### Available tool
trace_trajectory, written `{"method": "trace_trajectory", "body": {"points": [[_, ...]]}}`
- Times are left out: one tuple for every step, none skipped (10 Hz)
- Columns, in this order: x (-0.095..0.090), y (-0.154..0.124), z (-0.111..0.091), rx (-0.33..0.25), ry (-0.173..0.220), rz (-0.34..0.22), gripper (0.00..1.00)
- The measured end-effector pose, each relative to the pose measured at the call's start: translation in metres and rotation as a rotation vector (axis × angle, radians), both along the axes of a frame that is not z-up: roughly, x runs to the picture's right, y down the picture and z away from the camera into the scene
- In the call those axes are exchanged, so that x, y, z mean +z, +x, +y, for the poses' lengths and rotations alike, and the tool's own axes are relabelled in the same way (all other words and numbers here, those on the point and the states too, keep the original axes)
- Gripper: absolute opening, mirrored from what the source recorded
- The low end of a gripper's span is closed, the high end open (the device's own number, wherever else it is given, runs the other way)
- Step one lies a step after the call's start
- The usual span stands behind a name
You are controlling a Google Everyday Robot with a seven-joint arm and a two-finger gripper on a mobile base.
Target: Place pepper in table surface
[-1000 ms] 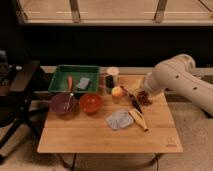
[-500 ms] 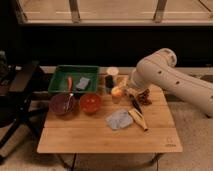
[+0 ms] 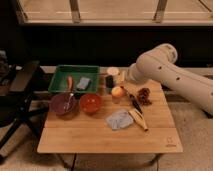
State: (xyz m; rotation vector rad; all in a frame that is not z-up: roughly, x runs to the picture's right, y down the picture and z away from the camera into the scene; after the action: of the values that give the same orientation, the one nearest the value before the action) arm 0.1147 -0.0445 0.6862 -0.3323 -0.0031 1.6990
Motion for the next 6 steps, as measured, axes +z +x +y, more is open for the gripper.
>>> {"method": "trace_trajectory", "body": {"points": [[0.0,-0.018,-0.018,-0.04,0.038,-0.029,0.66],[0.002,-0.026,-0.024,-0.058,0.051,-0.042,0.66],[0.012,-0.054,-0.039,-0.12,0.08,-0.082,0.66],[0.024,-0.075,-0.051,-0.171,0.093,-0.111,0.66],[0.031,-0.088,-0.057,-0.199,0.096,-0.128,0.66],[0.042,-0.107,-0.064,-0.239,0.101,-0.152,0.66]]}}
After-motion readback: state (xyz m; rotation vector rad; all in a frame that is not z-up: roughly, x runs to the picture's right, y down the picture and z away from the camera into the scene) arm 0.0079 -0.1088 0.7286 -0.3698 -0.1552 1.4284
